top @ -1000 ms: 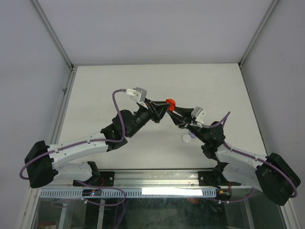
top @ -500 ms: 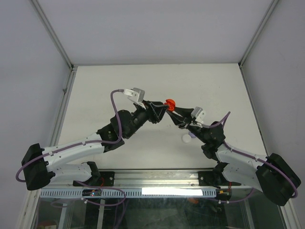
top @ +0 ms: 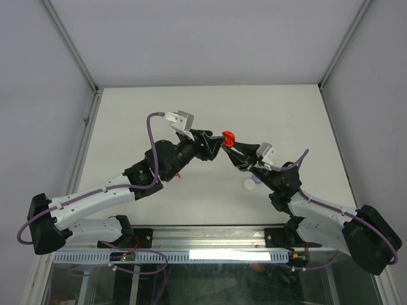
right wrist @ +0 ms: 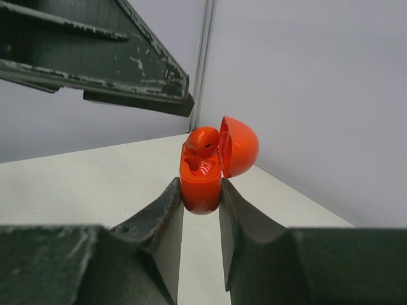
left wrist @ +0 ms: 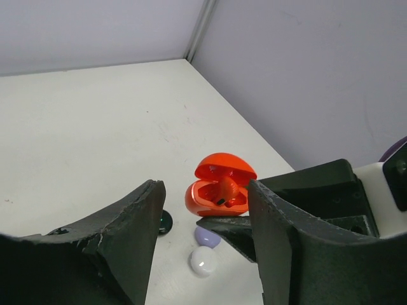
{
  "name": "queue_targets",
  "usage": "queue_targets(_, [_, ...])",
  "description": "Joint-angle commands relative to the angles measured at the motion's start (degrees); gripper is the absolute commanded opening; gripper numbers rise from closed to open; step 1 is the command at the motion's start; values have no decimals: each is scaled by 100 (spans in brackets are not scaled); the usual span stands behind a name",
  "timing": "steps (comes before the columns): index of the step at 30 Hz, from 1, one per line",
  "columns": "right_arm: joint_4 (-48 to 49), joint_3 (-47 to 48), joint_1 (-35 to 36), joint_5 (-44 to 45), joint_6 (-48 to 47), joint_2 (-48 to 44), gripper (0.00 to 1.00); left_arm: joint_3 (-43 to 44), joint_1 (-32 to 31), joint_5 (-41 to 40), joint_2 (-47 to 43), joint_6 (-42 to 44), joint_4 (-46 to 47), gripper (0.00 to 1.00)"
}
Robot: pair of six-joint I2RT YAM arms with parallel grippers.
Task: Insert the wireless bluetooth earbuds into the charging case
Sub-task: Place the earbud in the charging case.
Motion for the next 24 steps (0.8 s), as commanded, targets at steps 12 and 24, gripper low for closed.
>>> queue_targets(12, [259, 221, 34, 83, 8, -114, 0, 802, -64, -150, 545, 250, -534, 60])
queue_targets(24, [276, 182, 34, 66, 17, -145, 0, 897, -64, -852, 439, -131, -953, 58])
